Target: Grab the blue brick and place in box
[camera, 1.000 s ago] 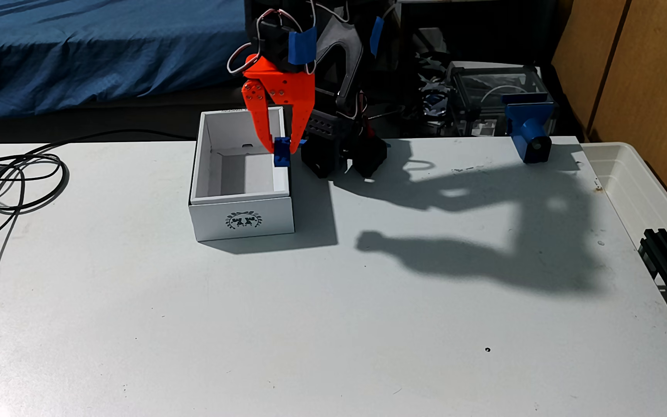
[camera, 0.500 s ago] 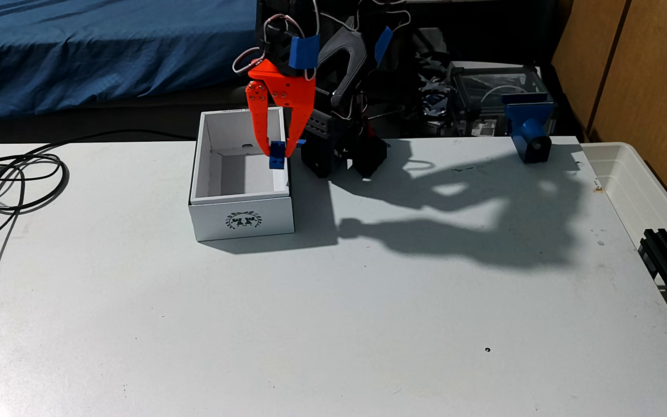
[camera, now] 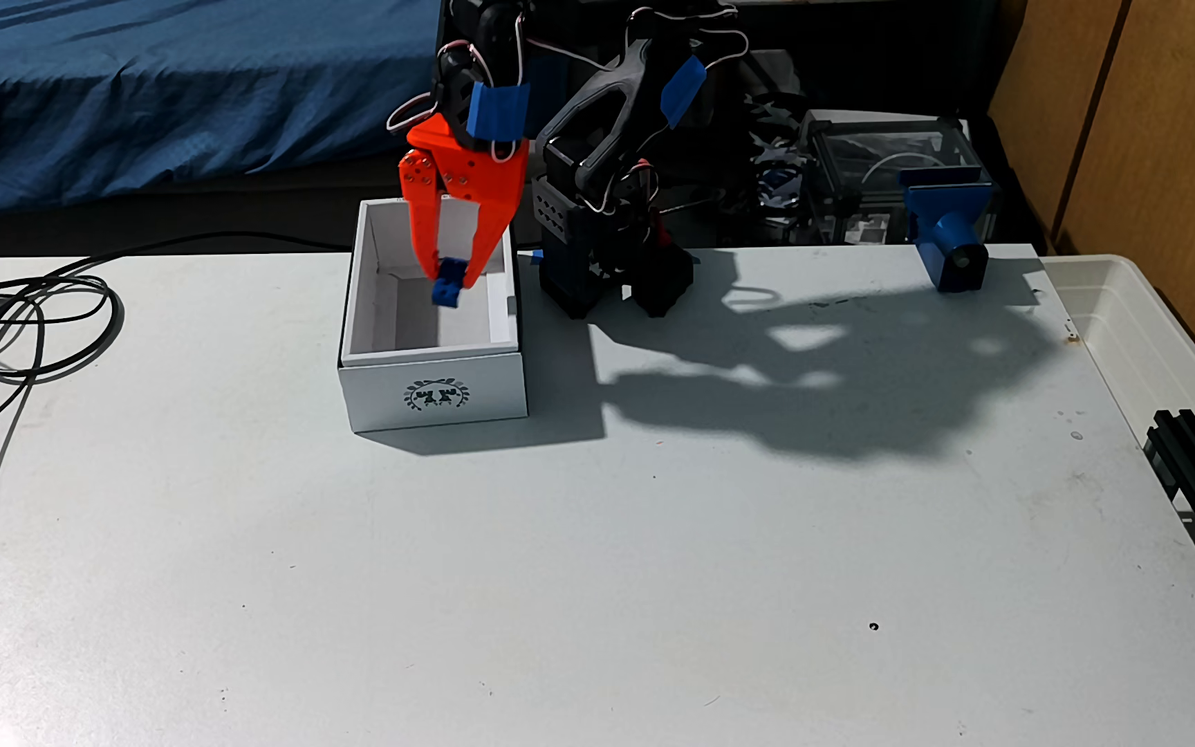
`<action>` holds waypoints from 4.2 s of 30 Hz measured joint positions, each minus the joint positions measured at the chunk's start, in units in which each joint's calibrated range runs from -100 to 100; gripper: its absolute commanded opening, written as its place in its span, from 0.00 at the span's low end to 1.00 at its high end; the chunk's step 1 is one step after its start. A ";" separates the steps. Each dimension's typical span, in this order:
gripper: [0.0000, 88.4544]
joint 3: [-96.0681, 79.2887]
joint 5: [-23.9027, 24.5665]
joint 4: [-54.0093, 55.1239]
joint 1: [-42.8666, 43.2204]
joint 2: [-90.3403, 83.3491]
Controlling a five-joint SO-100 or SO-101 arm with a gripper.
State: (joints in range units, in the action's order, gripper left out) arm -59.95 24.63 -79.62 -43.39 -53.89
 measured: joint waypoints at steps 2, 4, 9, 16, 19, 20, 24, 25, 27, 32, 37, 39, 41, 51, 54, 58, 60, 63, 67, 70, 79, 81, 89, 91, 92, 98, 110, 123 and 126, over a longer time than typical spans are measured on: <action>0.01 -2.15 0.00 4.22 0.00 0.00; 0.01 -3.93 0.00 8.17 0.00 0.00; 0.01 -4.92 0.00 11.77 0.00 0.08; 0.01 -4.92 0.00 11.86 -0.15 0.08; 0.01 -4.92 -0.05 11.86 -1.25 0.08; 0.01 -4.92 -0.05 11.86 -1.48 0.08; 0.01 -4.92 -0.05 11.86 -1.70 0.08; 0.01 -4.92 -0.05 11.86 -1.70 0.08; 0.01 -4.92 -0.05 11.86 -1.70 0.08; 0.02 -4.92 -0.05 11.86 -1.70 0.08; 0.02 -4.92 -0.05 11.86 -3.10 0.08; 0.02 -4.92 -0.05 11.86 -3.62 0.08; 0.02 -4.92 -0.05 11.86 -3.91 0.08; 0.21 -4.92 -0.05 11.86 -3.99 0.08; 0.21 -4.74 -0.05 11.86 -3.99 0.08; 0.20 -1.70 -0.05 11.86 -0.66 0.08; 0.20 0.98 0.00 11.86 2.14 0.08; 0.20 6.35 0.00 11.86 7.82 0.08; 0.20 13.68 0.00 11.86 17.20 -0.08; 0.21 18.42 -0.47 11.86 25.39 -0.25; 0.20 21.46 -16.74 20.38 44.65 -0.25; 0.20 19.67 -18.79 21.61 46.94 -0.25; 0.02 9.03 -21.26 25.12 51.51 -6.67; 0.01 5.01 -21.42 27.49 52.40 -12.16; 0.01 3.04 -21.47 28.55 52.84 -15.46; 0.01 -9.75 -23.00 31.62 54.39 -35.05; 0.01 -23.51 -24.89 32.76 52.92 -45.52; 0.01 -39.34 -24.89 50.86 48.63 -45.52; 0.02 -39.61 -24.89 50.94 47.90 -45.52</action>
State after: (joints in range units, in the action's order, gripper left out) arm -99.55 -0.26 -28.68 4.50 -99.41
